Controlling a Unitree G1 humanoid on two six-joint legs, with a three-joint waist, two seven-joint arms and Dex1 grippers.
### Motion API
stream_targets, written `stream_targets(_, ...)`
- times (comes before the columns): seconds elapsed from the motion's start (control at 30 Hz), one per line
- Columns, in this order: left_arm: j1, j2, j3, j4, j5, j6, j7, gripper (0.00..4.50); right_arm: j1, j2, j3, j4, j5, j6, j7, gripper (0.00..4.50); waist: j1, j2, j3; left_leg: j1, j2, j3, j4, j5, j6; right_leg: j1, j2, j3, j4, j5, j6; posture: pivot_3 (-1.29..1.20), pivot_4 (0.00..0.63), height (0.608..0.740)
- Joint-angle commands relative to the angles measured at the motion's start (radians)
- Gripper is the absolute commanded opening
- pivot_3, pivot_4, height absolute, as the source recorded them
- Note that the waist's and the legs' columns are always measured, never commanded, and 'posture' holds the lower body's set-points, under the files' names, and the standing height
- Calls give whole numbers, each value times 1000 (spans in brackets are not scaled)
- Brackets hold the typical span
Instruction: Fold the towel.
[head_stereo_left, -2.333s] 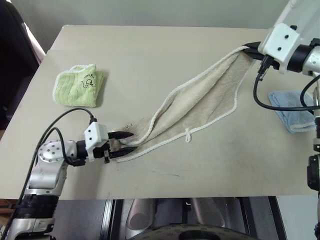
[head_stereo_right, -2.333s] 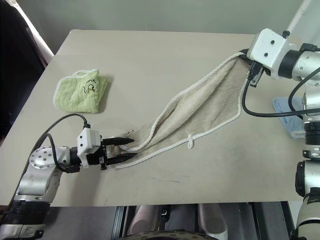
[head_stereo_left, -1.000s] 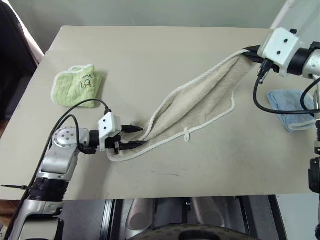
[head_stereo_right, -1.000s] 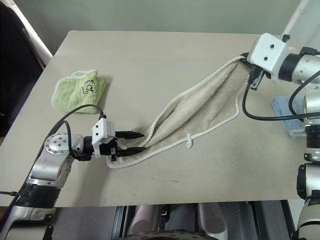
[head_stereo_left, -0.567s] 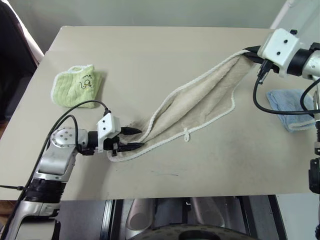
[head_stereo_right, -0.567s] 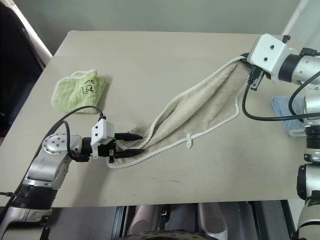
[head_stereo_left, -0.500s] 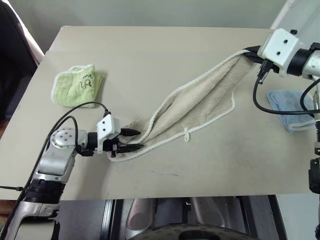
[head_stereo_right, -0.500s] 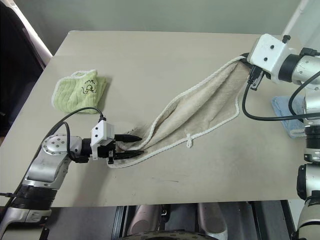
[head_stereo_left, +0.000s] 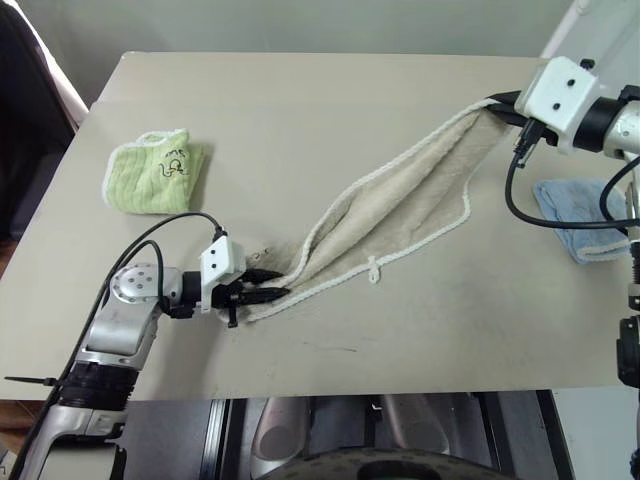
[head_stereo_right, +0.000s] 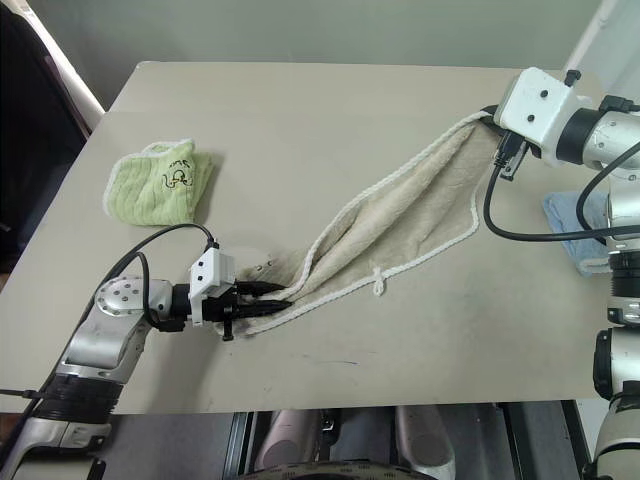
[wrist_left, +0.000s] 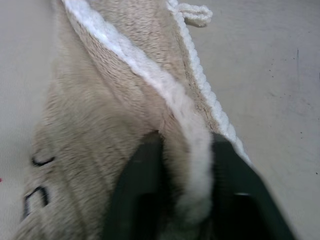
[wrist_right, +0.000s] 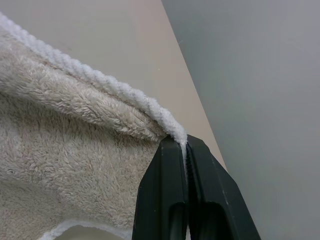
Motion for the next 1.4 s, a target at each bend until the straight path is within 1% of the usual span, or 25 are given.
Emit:
stream_targets(0.03,9,12,15,-43,-21,9,-5,53,-7,-11,-26,-27,7,-11,-16,0,0,0,0,0,0,0,0,0,0,0,0,0,0,0,0,0,150,697)
stream_targets(0.17,7,19,19,-44,-21,12,-3,53,-6,-11,-27,-26,7,-12,-17,0,0,0,0,0,0,0,0,0,0,0,0,0,0,0,0,0,150,697)
stream_targets(0.4,-13,5,69,-26,-87,81,24,53,1,-13,-24,-20,2,-24,-19,0,0,0,0,0,0,0,0,0,0,0,0,0,0,0,0,0,150,697)
stream_targets(0.7,29,29,91,30,-72,4,-21,53,2,-12,-23,-21,4,-21,-15,0,0,0,0,0,0,0,0,0,0,0,0,0,0,0,0,0,150,697)
stream_targets(0.8,14,22,104,34,-98,33,-17,53,3,-14,-23,-22,2,-22,-15,0,0,0,0,0,0,0,0,0,0,0,0,0,0,0,0,0,150,697)
stream_targets(0.87,-1,25,97,48,-82,30,-8,533,4,-13,-22,-23,0,-22,-16,0,0,0,0,0,0,0,0,0,0,0,0,0,0,0,0,0,150,697)
stream_targets(0.9,-5,28,94,52,-80,32,-10,695,4,-13,-21,-23,0,-23,-17,0,0,0,0,0,0,0,0,0,0,0,0,0,0,0,0,0,150,697)
stream_targets(0.97,-9,34,91,72,-60,5,-11,1420,4,-12,-20,-23,-2,-22,-18,0,0,0,0,0,0,0,0,0,0,0,0,0,0,0,0,0,150,697)
stream_targets(1.03,-8,38,93,86,-48,-20,-14,2034,5,-12,-19,-23,-4,-23,-19,0,0,0,0,0,0,0,0,0,0,0,0,0,0,0,0,0,150,697)
stream_targets(1.27,-26,28,91,123,-42,-54,-21,2034,6,-11,-19,-23,-5,-21,-20,0,0,0,0,0,0,0,0,0,0,0,0,0,0,0,0,0,150,697)
stream_targets(1.4,-24,25,107,126,-67,-50,-27,2034,7,-12,-20,-23,-5,-22,-20,0,0,0,0,0,0,0,0,0,0,0,0,0,0,0,0,0,150,697)
